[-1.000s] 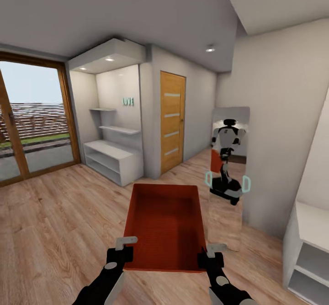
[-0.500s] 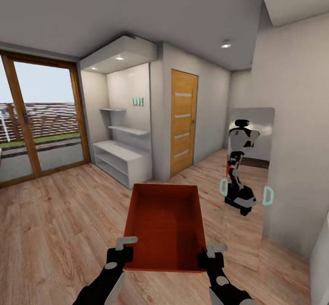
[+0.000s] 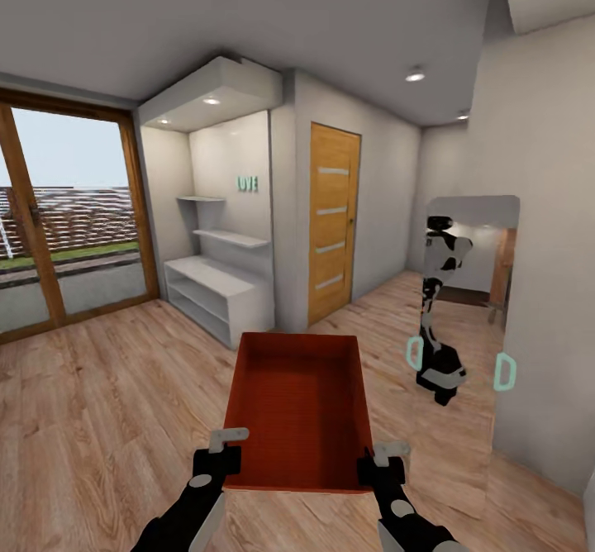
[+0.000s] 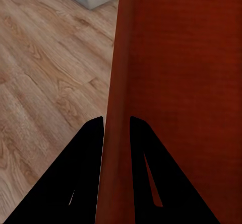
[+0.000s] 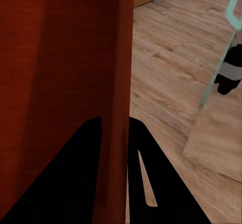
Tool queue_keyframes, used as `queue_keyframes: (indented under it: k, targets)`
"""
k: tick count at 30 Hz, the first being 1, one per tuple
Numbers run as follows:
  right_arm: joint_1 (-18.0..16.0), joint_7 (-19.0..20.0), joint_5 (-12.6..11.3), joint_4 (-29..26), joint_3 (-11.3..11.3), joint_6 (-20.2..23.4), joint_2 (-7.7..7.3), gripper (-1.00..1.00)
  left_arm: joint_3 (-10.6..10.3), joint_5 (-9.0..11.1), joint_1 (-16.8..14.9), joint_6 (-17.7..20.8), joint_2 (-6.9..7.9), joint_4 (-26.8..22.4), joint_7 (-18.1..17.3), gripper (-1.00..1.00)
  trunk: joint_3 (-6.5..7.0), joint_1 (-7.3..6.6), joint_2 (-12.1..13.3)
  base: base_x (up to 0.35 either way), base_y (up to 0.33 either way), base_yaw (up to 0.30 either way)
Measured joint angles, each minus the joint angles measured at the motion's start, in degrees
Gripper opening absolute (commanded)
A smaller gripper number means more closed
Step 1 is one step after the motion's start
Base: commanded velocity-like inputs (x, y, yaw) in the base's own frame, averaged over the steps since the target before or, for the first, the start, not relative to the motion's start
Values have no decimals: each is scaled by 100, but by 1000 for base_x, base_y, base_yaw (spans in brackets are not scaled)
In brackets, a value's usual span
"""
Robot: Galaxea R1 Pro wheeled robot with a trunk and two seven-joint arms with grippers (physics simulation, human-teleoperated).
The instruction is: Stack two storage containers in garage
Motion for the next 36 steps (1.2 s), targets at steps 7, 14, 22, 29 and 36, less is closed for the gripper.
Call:
queue_keyframes:
  k: [7,14,22,29,36]
  targets:
    - [0,0,0,1,1,-1,0,-100,0,0,0,0,1,0,-3,-100,0,0,0,321,16,0]
    - [0,7,11,-1,-10,2,-7,-100,3,-8,0,1,-9,3,8,-100,0,0,0,321,97,0]
    - [0,28,16,-1,-24,9,-17,-100,5,-12,0,-2,-22,13,21,-100,0,0,0,321,116,0]
    - [0,34,57,-1,-61,16,-17,-100,10,-16,0,-2,-25,21,21,-100,0,0,0,321,122,-7]
    - [1,13,42,-3,-43,10,-6,-100,6,-11,-1,4,-11,7,6,-100,0,0,1,321,132,-189]
